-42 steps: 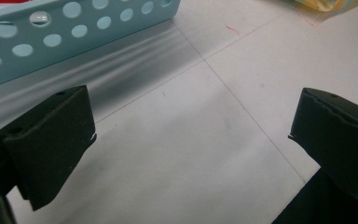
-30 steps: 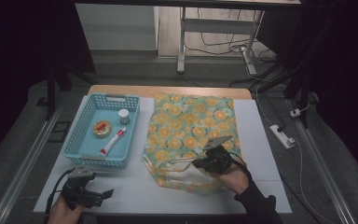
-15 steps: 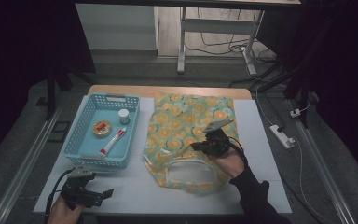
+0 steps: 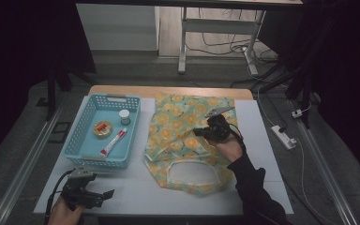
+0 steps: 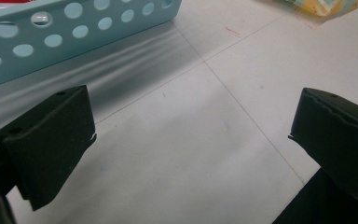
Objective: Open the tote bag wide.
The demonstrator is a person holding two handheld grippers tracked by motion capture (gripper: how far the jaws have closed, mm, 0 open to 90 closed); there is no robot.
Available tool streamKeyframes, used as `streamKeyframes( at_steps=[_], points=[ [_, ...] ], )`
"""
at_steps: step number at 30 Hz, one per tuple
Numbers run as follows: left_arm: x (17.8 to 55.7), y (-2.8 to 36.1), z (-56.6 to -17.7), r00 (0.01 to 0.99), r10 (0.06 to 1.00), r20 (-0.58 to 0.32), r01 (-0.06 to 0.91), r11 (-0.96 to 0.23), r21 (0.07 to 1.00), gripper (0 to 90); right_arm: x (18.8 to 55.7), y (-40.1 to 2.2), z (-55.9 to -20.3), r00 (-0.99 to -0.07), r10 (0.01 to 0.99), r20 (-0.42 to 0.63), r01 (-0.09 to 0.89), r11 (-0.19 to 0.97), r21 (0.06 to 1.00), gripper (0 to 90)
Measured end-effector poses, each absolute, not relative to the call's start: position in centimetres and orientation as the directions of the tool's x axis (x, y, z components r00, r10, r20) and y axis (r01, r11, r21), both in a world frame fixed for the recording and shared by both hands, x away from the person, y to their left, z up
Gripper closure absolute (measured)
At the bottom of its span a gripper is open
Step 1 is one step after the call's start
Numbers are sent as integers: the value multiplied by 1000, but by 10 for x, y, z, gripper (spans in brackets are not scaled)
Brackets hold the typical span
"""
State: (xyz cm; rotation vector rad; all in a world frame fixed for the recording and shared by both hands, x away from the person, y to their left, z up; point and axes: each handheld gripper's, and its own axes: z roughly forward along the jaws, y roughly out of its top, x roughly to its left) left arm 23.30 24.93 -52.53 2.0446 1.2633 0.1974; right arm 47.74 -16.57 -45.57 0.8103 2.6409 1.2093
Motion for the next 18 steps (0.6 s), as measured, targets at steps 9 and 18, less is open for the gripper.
streamKeyframes(
  at_steps=[9, 18],
  points=[
    [233, 249, -525, 506, 832, -229, 722, -264, 639, 0, 502, -161, -458, -836, 544, 70, 409, 535, 739, 899],
    [233, 250, -526, 505, 832, -230, 723, -263, 639, 0, 523, -154, -464, -830, 557, 39, 399, 543, 739, 899]
  ],
)
